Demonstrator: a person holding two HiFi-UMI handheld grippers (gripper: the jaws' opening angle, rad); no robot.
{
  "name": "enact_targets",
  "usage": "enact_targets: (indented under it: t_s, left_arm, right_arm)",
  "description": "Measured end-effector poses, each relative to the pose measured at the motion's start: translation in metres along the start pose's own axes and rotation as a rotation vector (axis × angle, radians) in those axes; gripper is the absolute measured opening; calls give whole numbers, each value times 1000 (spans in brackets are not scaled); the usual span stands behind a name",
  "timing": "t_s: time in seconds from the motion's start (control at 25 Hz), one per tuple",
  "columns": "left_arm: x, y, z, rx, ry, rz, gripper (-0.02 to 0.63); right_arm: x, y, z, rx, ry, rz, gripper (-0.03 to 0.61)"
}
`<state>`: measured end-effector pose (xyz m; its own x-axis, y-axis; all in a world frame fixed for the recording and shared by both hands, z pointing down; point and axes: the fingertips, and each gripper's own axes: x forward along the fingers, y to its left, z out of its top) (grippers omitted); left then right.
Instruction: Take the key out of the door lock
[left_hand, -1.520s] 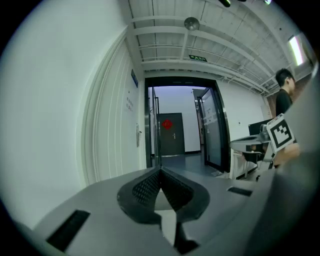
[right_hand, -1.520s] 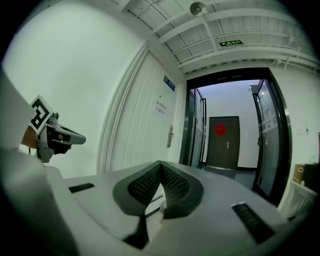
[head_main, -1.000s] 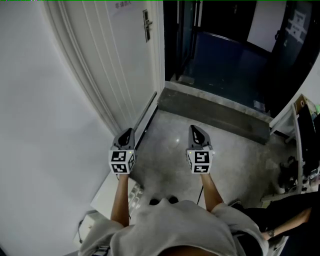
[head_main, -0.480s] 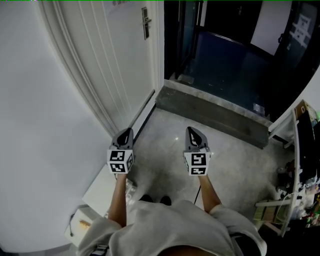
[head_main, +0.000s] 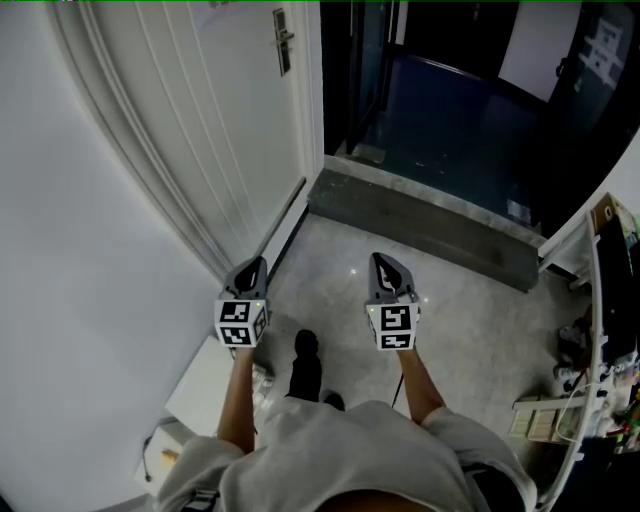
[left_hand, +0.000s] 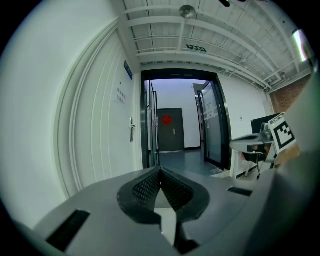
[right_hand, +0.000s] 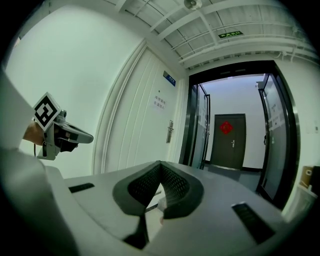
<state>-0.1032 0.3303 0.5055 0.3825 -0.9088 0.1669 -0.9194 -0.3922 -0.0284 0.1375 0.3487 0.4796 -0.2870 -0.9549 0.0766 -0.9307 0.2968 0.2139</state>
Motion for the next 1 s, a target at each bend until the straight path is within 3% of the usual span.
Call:
enact_targets:
  t_s: [0.32,1.0]
  left_arm:
    - [80,20,5,1,-16,-44,18]
    - [282,156,66,3,-64,-97,18]
  right_arm:
    - [75,-21,-2,-15,-3,-20,23]
    - [307,-51,46,-43,-13,-73,23]
